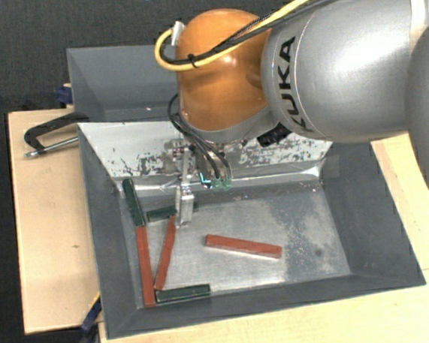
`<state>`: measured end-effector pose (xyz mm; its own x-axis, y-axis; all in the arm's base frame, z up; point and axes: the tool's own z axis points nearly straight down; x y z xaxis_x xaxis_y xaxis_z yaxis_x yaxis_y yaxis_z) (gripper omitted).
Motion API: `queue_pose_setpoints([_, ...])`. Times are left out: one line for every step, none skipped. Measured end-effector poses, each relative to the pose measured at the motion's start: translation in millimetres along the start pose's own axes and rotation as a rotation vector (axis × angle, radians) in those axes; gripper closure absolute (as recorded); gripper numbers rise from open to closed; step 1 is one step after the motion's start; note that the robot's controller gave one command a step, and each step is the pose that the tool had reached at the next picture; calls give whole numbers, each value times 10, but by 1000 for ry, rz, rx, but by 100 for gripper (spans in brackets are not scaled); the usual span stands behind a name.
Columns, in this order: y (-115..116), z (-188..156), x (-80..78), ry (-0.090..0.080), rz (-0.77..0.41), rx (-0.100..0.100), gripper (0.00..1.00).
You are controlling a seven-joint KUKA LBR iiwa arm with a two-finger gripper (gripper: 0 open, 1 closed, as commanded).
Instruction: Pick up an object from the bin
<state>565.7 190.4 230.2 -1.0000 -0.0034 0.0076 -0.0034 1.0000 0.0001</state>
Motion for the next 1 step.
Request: queue_pose_setpoints([-13, -51, -19, -9, 3, -2, 0])
